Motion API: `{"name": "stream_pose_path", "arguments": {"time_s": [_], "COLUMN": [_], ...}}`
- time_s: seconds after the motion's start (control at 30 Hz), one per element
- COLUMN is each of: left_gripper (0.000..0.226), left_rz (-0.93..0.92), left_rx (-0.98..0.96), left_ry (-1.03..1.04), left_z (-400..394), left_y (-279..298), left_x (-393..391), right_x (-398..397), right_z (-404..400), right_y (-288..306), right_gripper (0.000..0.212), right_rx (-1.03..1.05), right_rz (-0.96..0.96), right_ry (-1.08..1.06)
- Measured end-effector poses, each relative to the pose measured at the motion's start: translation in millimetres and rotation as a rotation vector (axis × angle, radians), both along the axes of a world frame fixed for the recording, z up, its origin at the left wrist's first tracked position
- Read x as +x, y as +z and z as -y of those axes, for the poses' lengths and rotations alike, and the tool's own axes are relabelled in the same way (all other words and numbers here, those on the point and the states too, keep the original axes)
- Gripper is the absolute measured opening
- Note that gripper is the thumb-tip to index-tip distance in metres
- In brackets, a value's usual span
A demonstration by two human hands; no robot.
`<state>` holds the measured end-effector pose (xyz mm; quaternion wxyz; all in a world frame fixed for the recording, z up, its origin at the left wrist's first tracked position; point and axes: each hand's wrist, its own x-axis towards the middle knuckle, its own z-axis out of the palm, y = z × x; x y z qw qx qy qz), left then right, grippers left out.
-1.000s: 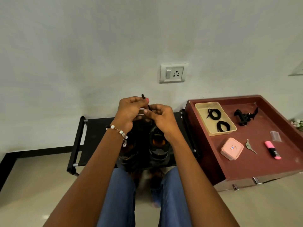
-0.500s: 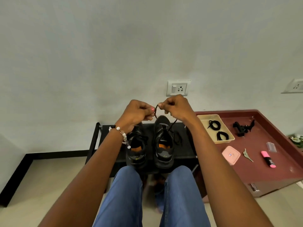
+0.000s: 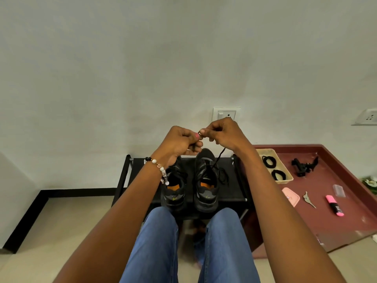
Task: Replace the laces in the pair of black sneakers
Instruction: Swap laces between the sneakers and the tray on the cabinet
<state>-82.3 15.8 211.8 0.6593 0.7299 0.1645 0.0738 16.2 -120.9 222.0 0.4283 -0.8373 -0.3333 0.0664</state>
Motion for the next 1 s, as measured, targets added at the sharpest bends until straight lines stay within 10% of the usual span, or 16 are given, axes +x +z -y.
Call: {"name": "stream_pose_path", "arguments": {"time_s": [0.23, 0.53, 0.87, 1.0], "left_gripper": [0.015, 0.029, 0.033, 0.032], "left_rz": [0.153, 0.159, 0.215, 0.223], "left_rx": [-0.900, 0.098, -0.635, -0.450], "left_ry": [0.016, 0.028, -0.124, 0.134], "left_z": [2.0, 2.0, 17.2, 10.4], "left_y": [7.7, -5.8, 12.3, 8.9], "left_x": [-4.0, 4.7, -0.3, 16.4], "right_x": [-8.0, -27.5, 5.2, -15.4], "right_z": [6.6, 19.5, 13.7, 15.2], "right_y": [-33.1, 9.0, -15.9, -29.4], "right_gripper": [0.018, 0.011, 0.028, 0.021], "right_rx": [0.167, -0.055, 0.087, -0.107], "right_rz": [-0.243, -0.021, -0.143, -0.220], "right_ry": [-0.007, 0.195, 0.022, 0.236]}}
